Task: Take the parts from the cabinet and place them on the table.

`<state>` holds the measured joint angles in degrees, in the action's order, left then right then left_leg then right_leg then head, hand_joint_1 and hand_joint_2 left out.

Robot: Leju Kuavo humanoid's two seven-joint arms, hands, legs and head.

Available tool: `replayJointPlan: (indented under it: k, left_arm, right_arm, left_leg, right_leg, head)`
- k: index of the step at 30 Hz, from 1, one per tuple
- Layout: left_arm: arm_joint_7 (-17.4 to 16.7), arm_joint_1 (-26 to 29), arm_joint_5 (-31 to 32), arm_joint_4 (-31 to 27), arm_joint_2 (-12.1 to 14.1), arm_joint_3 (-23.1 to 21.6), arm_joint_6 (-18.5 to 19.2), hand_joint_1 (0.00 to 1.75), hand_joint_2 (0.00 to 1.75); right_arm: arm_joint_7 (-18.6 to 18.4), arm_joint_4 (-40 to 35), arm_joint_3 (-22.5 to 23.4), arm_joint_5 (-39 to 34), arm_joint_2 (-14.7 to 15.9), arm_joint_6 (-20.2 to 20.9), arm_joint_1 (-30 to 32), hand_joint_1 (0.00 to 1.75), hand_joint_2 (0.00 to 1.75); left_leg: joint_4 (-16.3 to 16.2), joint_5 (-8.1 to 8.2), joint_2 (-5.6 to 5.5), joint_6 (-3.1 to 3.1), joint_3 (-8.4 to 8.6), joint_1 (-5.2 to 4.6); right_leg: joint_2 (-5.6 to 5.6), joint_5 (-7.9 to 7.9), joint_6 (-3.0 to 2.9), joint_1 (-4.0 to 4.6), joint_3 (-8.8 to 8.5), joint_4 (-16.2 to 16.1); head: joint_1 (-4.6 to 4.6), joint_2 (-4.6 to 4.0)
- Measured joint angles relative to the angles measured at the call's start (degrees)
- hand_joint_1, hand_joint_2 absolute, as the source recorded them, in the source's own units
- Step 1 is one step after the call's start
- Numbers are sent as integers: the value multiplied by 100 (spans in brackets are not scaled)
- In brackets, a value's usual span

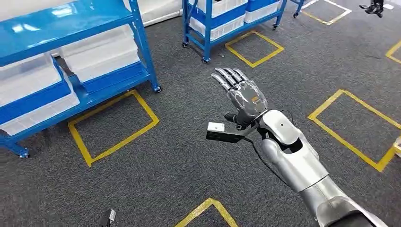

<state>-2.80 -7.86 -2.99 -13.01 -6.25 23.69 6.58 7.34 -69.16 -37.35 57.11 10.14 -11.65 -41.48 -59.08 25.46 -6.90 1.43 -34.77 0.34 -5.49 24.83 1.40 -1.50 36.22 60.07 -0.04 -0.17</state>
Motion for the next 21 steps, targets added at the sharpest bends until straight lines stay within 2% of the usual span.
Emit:
replayJointPlan:
  k: [1,3,4,5,6,7,8,9,10,11,12,13,14,15,16,17,19,20,21]
  left_arm:
    - [2,-5,4,0,0,2,0,0,0]
    - [13,26,9,2,-2,4,0,0,0]
    - [17,39,11,-2,13,4,-7,0,0]
    - [17,65,13,-2,2,4,-13,0,0]
    - [15,56,15,-2,-4,4,-15,0,0]
    - [17,37,15,-2,-4,4,-15,0,0]
    - [17,20,15,-2,-4,7,-15,0,0]
    - [17,20,15,-2,-4,7,-15,0,0]
    - [17,32,15,-2,-4,7,-13,0,0]
    - [17,43,17,-2,-4,7,-11,0,0]
    - [17,54,17,-2,-4,7,-11,0,0]
    - [17,52,20,-2,-2,7,-13,0,0]
    - [20,46,22,-2,-2,7,-13,0,0]
    - [20,28,22,-2,-4,7,-13,0,0]
    - [20,9,24,-4,-4,7,-13,0,0]
    - [24,4,24,-4,-4,7,-13,0,0]
    - [26,22,50,-4,-4,7,-15,0,0]
    - [26,41,59,-4,-13,7,-15,0,0]
    - [35,38,61,-9,-13,9,-20,0,0]
  right_arm:
    - [7,-2,0,2,0,-7,9,0,175]
    - [11,-7,0,2,-4,-15,13,0,175]
    - [11,-9,0,2,-13,-18,4,0,175]
    - [7,-4,0,2,-11,-20,-2,0,175]
    - [13,-7,0,2,-13,-31,-4,0,175]
    - [13,-7,0,2,-11,-35,-3,0,175]
    - [15,-2,0,2,-9,-35,11,0,175]
    - [9,0,0,2,-7,-35,26,0,175]
    - [11,7,0,2,-7,-35,38,0,175]
    - [11,7,0,2,-7,-35,41,0,175]
    - [11,5,0,2,-7,-35,39,0,175]
    - [11,4,0,2,-7,-35,35,0,175]
    - [11,2,0,2,-9,-35,30,0,175]
    - [11,2,0,2,-7,-35,28,0,175]
    - [11,2,2,2,-2,-33,24,0,175]
    - [11,0,2,2,-2,-35,26,0,0]
    - [13,-9,2,-11,-24,-31,11,0,0]
    - [15,-13,9,-29,-22,-13,-3,0,0]
    - [17,-13,33,-46,-15,-9,-11,0,0]
  left_leg:
    - [17,-12,-77,-25,-27,36]
    - [61,-18,-215,-99,-28,79]
    - [72,0,-302,-142,-26,33]
    - [-27,50,-23,-156,-35,22]
    - [-282,181,308,-167,-151,4]
    - [-690,359,508,-186,-369,10]
    - [-1179,541,604,-200,-641,24]
    - [-1564,640,637,-213,-874,33]
    - [-1740,593,653,-225,-1022,38]
    - [-1606,428,661,-229,-1002,40]
    - [-1211,138,681,-223,-845,40]
    - [-669,-182,749,-201,-595,36]
    - [-160,-430,959,-159,-357,13]
    - [-35,-297,1188,-157,-234,-92]
    - [48,-282,1140,-93,-239,-89]
    - [34,-274,1083,-78,-261,-84]
    - [52,-245,925,-20,-239,-73]
    - [106,-250,885,16,-177,-28]
    - [107,-227,850,53,-154,-20]
  right_leg:
    - [62,44,-6,22,-14,-25]
    - [185,77,-64,67,-42,-53]
    - [275,75,-109,-11,-106,-113]
    - [355,78,-146,0,-172,-167]
    - [422,97,-194,6,-223,-195]
    - [506,116,-217,24,-260,-196]
    - [599,153,-240,40,-298,-194]
    - [687,187,-241,46,-327,-193]
    - [778,226,-239,50,-368,-191]
    - [845,258,-233,51,-405,-191]
    - [922,302,-224,51,-458,-189]
    - [994,350,-206,51,-522,-187]
    - [1057,400,-183,61,-585,-187]
    - [1122,445,-141,109,-611,-188]
    - [1172,474,-105,131,-613,-178]
    - [1243,485,-86,135,-639,-198]
    - [1386,543,-18,148,-700,-226]
    - [1225,621,26,100,-709,-172]
    - [898,735,27,88,-608,69]
  head:
    - [0,0]
    - [0,0]
    - [4,0]
    - [2,0]
    - [-62,0]
    - [-68,0]
    - [-68,0]
    - [-66,0]
    - [-70,0]
    - [-66,0]
    - [-68,0]
    - [-68,0]
    - [-68,0]
    - [-66,0]
    - [-62,0]
    - [-53,0]
    - [-59,0]
    - [-51,0]
    - [-49,0]
